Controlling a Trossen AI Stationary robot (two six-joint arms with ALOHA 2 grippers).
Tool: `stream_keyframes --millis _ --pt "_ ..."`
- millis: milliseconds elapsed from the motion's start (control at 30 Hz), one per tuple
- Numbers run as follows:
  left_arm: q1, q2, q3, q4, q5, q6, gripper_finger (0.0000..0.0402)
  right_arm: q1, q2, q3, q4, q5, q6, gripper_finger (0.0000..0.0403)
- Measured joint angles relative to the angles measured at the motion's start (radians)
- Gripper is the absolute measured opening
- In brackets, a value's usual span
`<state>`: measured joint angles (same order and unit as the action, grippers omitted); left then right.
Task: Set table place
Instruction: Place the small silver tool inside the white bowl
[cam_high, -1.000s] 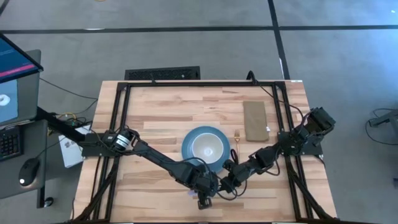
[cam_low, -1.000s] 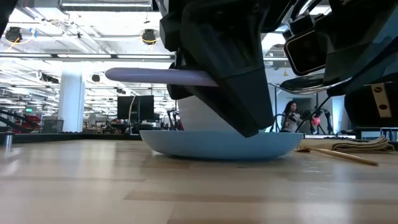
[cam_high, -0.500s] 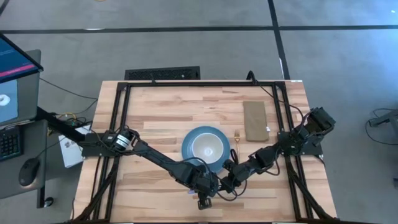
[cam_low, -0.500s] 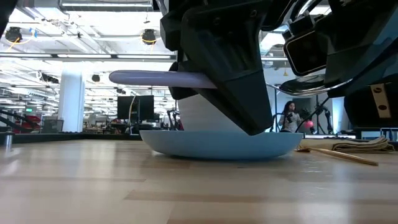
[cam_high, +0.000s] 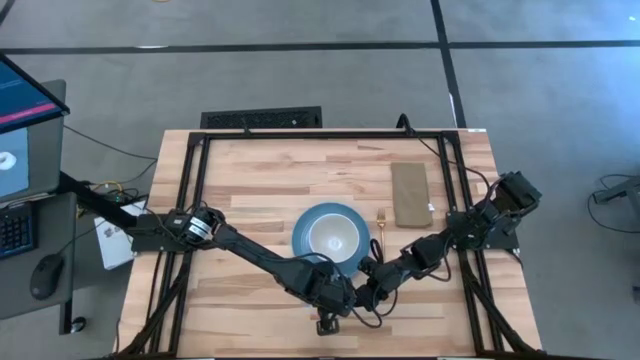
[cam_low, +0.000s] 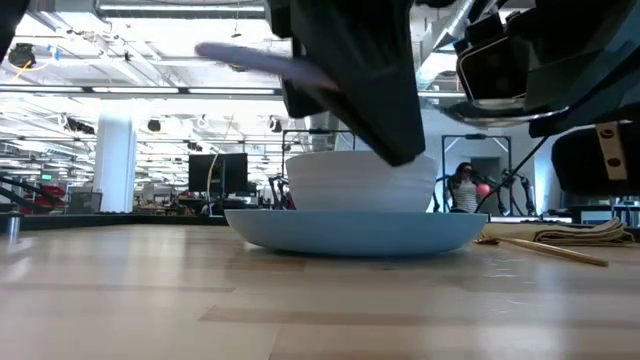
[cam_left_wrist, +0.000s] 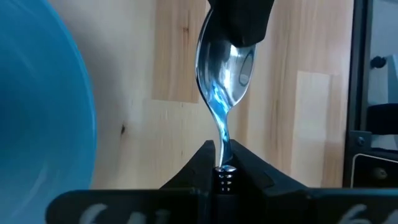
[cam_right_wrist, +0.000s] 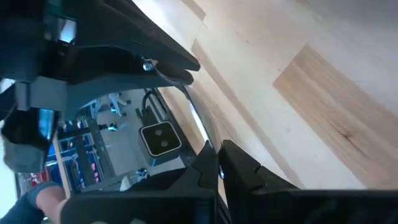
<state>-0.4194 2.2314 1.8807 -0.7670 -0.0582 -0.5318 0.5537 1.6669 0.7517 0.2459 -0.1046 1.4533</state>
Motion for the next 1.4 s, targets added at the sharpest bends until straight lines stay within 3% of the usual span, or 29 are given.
stream_keyframes --millis 200,467,800,1100,1267,1400 --pt "-0.001 0.0 0.023 -0.036 0.004 0.007 0.0015 0.0 0.002 -0.001 0.015 0.012 -0.023 0.0027" --pt "0.002 -0.008 0.029 -0.051 0.003 0.001 0.0006 0.006 0.008 -0.006 0.062 -0.013 -0.046 0.0114" --pt "0.0 -0.046 0.028 -0.085 0.028 -0.003 0.0006 0.008 -0.007 -0.007 0.039 -0.01 -0.067 0.0179" --pt "0.029 -0.149 0.028 -0.29 0.037 0.016 0.0006 0.008 -0.18 -0.005 -0.11 0.071 -0.148 0.0197" --pt "0.126 -0.193 0.028 -0.407 0.081 0.019 0.0006 0.006 -0.266 -0.005 -0.233 0.114 -0.16 0.0194" --pt "0.233 -0.195 0.028 -0.495 0.176 0.06 0.0006 0.006 -0.294 -0.005 -0.279 0.144 -0.164 0.0191"
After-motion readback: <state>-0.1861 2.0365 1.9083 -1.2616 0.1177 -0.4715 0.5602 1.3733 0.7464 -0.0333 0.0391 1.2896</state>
